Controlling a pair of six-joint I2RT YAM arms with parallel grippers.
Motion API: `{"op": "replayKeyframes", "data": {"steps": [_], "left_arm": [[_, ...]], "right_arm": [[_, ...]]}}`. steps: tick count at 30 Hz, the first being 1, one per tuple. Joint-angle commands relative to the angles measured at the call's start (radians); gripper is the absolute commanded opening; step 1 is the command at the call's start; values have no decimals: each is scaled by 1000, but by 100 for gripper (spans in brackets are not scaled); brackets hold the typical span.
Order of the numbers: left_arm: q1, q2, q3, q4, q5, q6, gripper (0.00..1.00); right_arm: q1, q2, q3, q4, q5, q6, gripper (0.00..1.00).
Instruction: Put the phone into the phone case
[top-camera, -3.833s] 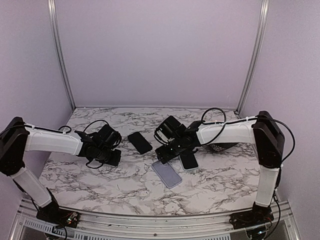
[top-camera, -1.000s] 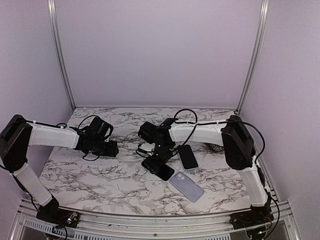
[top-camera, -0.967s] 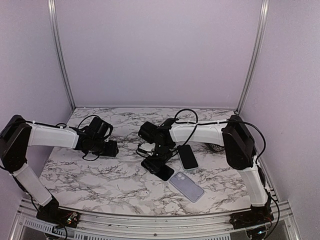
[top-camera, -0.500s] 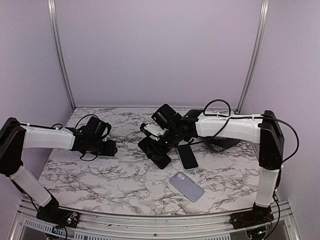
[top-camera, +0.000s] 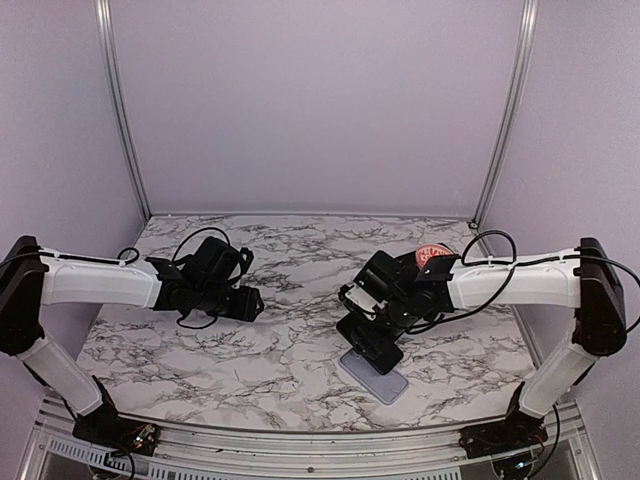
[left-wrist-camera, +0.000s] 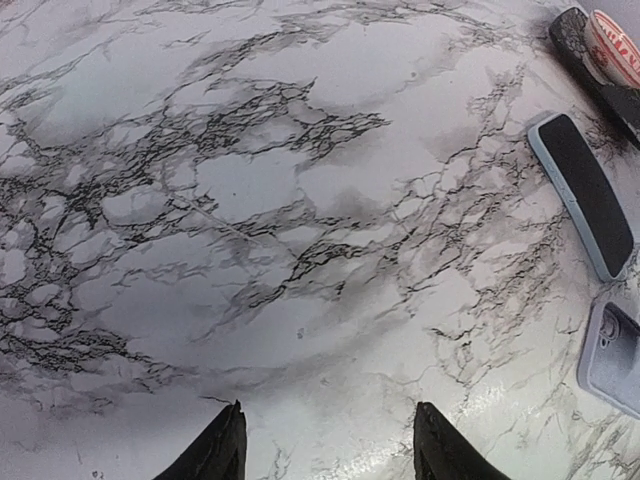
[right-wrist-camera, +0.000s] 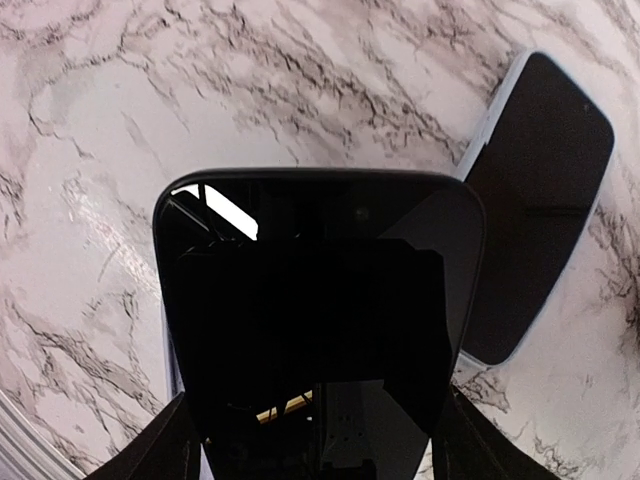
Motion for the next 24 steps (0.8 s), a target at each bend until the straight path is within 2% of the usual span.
{"op": "replayKeyframes", "data": {"steps": [1,12,24], "left_arm": [[-40,24,55,-40,-19,-8,56],[-47,54,76,-56,-20,-1,57],[-47,72,78,-63,-15,7,57]], "right_arm": [[29,-50,-48,35,33,74,48],[89,-53,-95,23,50,205,46],[113,-19,-108,12,48,197,46]]}}
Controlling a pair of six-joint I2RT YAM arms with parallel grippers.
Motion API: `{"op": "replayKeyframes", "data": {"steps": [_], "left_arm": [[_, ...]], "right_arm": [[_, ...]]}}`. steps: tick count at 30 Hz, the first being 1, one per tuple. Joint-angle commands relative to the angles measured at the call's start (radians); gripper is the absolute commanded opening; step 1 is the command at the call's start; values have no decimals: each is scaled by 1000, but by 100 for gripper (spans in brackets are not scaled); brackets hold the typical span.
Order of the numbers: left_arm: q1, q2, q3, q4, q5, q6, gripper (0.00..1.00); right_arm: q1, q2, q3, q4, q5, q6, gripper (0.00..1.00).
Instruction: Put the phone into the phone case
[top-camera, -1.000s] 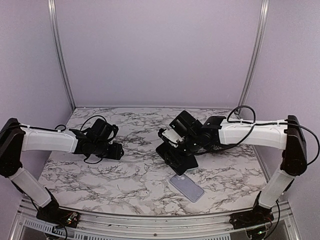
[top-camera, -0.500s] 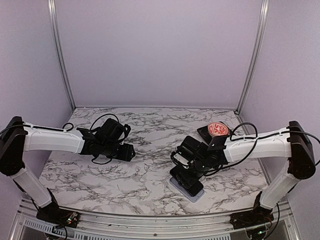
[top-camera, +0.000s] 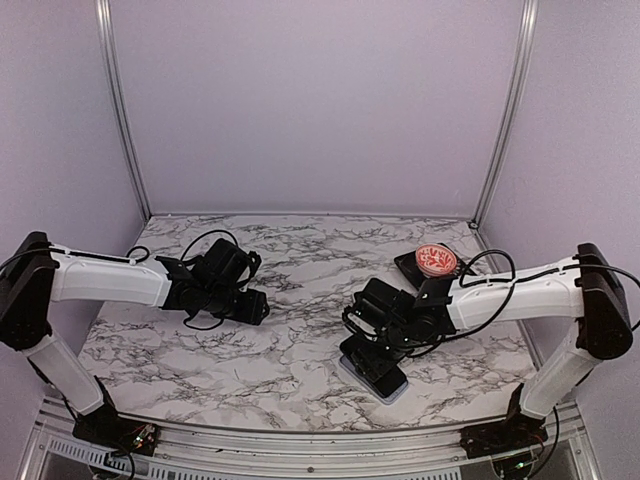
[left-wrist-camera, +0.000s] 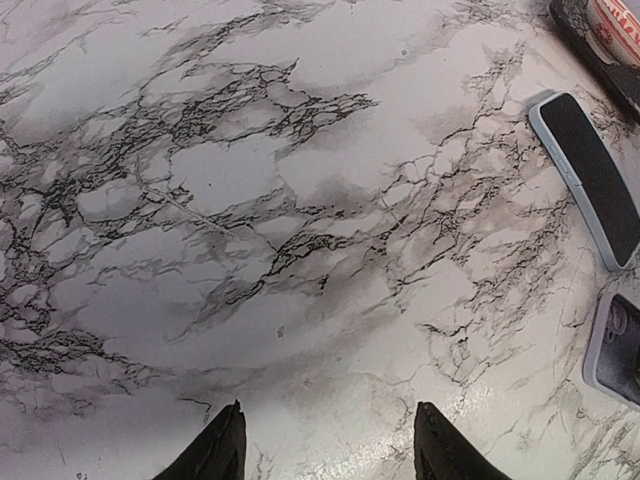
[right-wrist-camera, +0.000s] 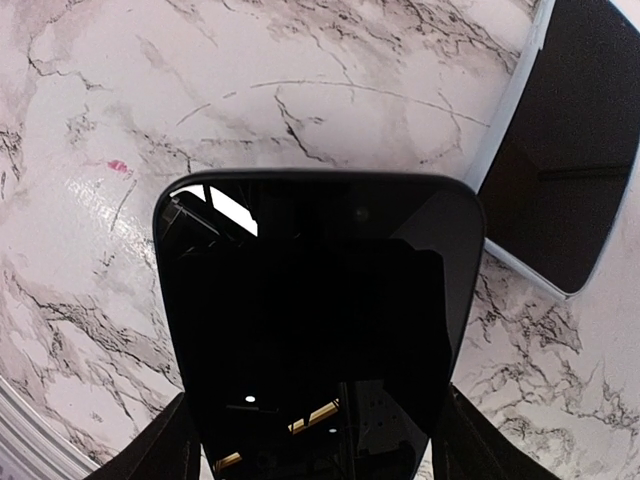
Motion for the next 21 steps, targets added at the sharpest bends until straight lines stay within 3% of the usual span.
{"op": "replayKeyframes", "data": {"steps": [1,15,21], "left_arm": [[-4,19,28,-34,-7,9,57],[-4,21,24,-36,-12,13,57],[-5,20,24,-42,-13,15,57]], "right_arm": [[8,7,0,9,11,6,46],[8,35,-46,57,-4,-45,46],[8,57,-30,-6,-5,-41,50]]}}
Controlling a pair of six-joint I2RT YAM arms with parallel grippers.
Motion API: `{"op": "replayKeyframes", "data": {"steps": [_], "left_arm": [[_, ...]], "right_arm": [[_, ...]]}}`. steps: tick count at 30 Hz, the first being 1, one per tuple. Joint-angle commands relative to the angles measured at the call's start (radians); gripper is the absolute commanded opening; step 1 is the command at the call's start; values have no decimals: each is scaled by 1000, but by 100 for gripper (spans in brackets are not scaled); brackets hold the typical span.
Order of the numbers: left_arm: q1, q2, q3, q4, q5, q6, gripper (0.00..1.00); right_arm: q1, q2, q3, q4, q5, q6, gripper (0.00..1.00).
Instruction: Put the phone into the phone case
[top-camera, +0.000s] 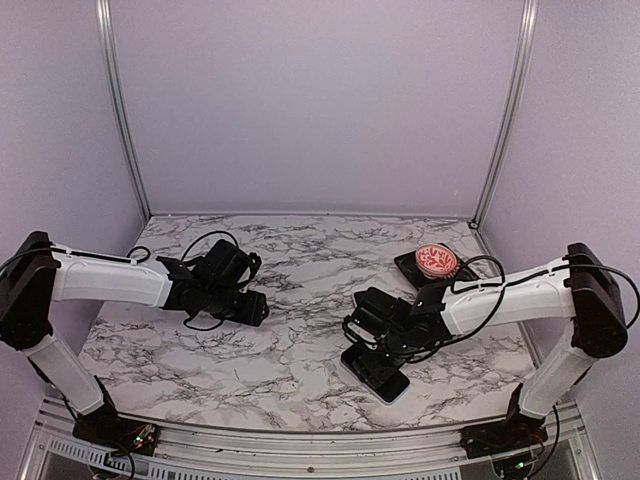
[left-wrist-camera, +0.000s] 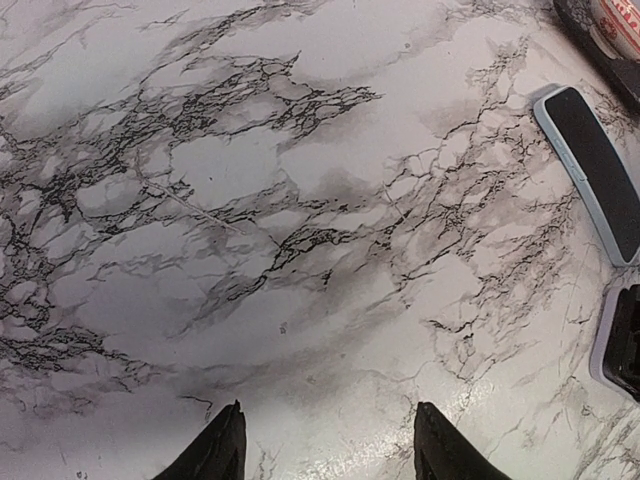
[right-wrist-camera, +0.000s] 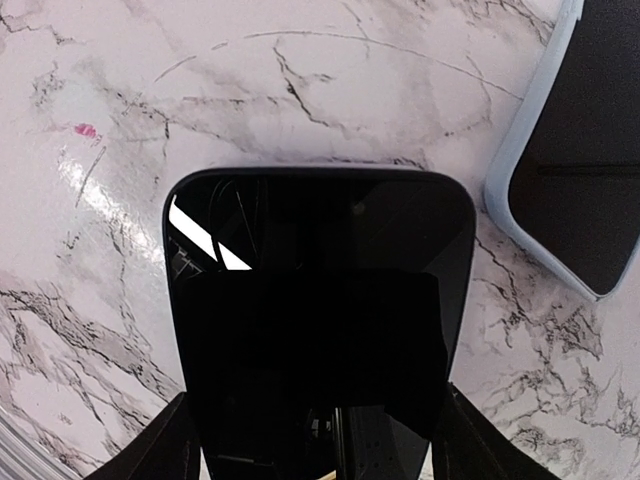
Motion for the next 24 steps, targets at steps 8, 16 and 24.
{"op": "replayKeyframes", "data": {"steps": [8,16,24], "left_arm": [[-5,10,36,-46,-18,22,57],[-5,2,25,-50,-18,21,57],[-4,3,36,-53,-11,21,57]], "right_arm": [[6,28,89,-163,4,-18,99],[-41,78,54,-184,-101,-27,99],[-69,118,21,-147,-155,-49,98]]}}
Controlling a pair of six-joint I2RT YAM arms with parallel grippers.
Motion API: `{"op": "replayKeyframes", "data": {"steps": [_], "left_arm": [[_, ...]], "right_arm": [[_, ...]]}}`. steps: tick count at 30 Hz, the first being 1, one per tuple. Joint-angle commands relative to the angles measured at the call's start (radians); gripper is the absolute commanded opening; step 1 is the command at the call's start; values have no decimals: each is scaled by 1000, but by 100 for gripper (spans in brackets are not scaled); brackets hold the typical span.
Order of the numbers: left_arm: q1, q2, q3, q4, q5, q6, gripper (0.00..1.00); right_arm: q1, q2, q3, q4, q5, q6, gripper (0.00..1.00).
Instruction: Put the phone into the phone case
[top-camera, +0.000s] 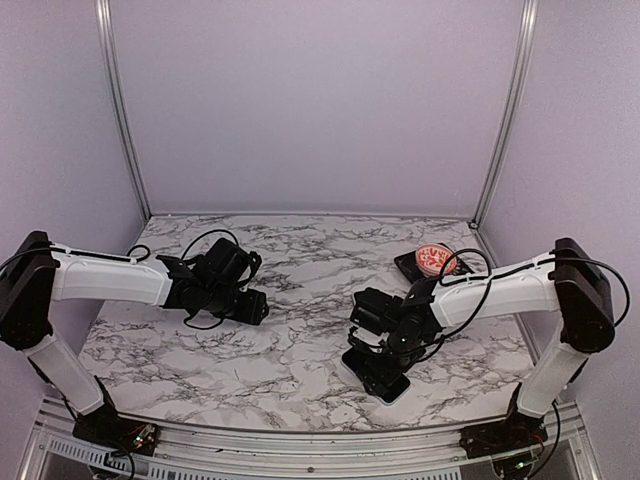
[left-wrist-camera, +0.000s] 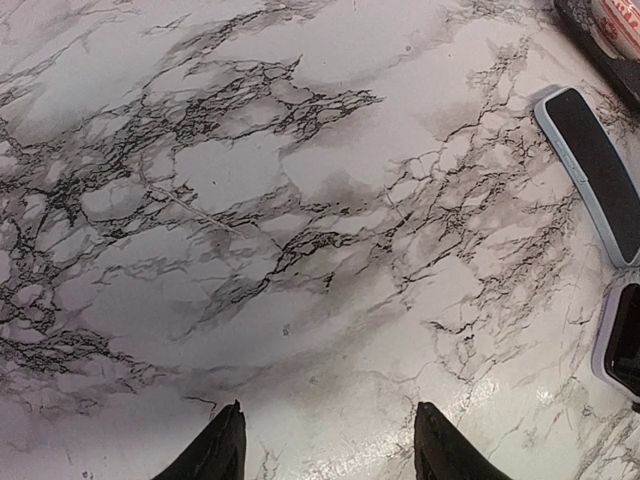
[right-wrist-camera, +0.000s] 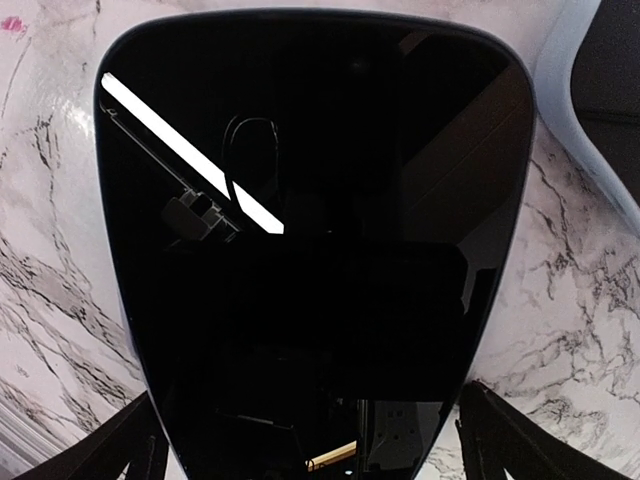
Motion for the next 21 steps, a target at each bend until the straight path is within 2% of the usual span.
{"op": "replayKeyframes", "data": {"steps": [1,8,15,17,19,21], "left_arm": [[-5,3,24,-40,-3,13,57],[-5,1,31,-40,4,11,57],[-39,21,72,-11,71,-34,57],[-50,30,57,69,150,-75,58],[-52,36,7,238,298,-146,68],[-53,53,-44,417,385,-243,77]], "right_arm": [[-13,51,-28,13,-48,-19,96],[3,41,-8,18,-19,-3,66],[53,-2,8,126,-16,-8,46],[57,-23,-10,191,-15,-5,40],[60,-46,-28,264,-22,0,36],[60,-71,-51,359,-23,5,34]]}}
